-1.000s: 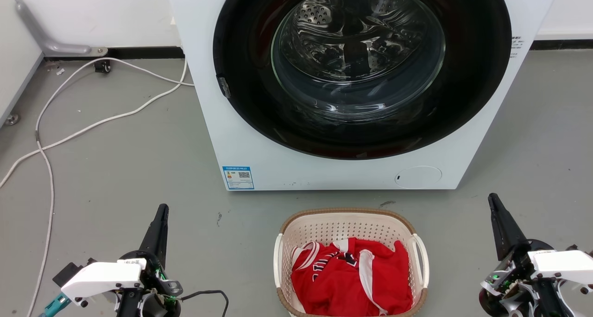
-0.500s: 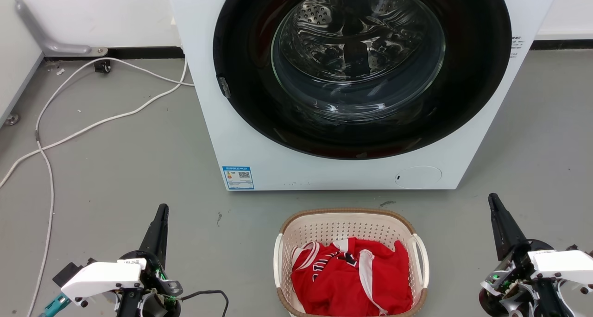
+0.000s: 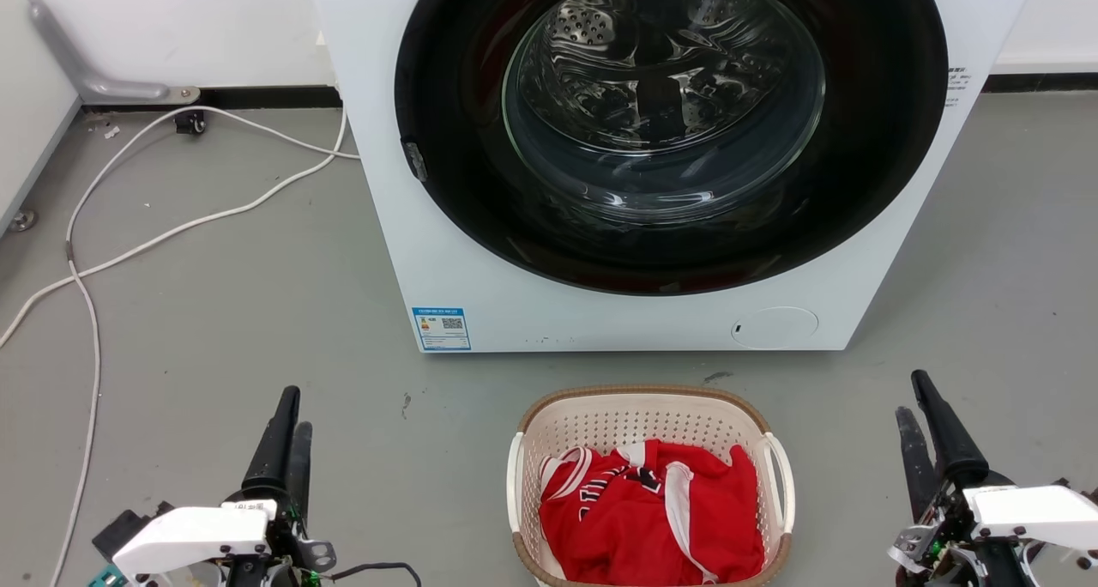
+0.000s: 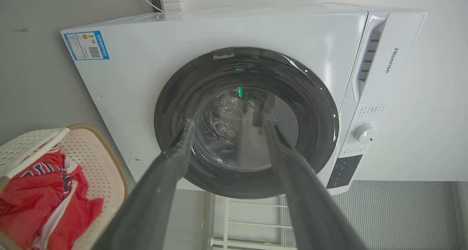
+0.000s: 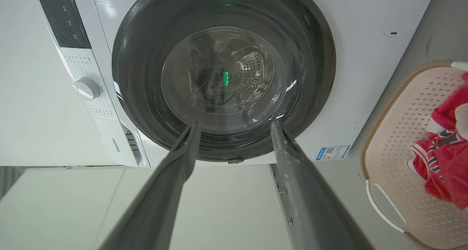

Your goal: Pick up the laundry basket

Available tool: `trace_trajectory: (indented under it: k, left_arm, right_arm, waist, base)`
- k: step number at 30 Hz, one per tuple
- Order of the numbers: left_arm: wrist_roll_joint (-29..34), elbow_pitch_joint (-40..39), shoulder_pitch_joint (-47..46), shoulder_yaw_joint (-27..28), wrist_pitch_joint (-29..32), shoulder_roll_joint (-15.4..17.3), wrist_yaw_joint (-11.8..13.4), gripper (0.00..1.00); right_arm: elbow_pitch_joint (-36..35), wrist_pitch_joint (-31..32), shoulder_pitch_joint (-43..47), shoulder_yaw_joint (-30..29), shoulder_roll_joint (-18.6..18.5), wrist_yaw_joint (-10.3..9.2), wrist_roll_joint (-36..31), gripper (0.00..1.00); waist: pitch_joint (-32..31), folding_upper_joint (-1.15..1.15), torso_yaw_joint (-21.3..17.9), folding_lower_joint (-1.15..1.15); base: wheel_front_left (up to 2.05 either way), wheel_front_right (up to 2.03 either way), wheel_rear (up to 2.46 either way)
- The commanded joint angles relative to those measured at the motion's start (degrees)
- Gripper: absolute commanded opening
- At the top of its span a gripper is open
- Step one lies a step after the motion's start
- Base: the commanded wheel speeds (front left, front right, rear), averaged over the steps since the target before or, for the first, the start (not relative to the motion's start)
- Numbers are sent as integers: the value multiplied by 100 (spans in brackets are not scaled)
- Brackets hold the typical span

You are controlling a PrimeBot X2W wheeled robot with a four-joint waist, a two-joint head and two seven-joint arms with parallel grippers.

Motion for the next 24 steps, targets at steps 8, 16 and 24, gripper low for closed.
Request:
trace_trajectory:
  k: [8,16,24]
  left_arm:
    - [1360,-523,-22,-29,-308,23,207,100]
    - [2344,-759,64,-168,-502,25,368,100]
    - [3292,-889,143,-303,-679,27,455,100]
  right_arm:
    - [-529,-303,-41,49,-13,2,-1493,100]
    - [-776,-497,38,171,-16,2,-2677,100]
    - [-860,-677,129,256,-18,2,-3704,100]
  waist:
    - [10,0,9,0]
    - [17,0,25,0]
    - [18,0,40,0]
  base:
    - [0,0,0]
    - [0,0,0]
    - [0,0,0]
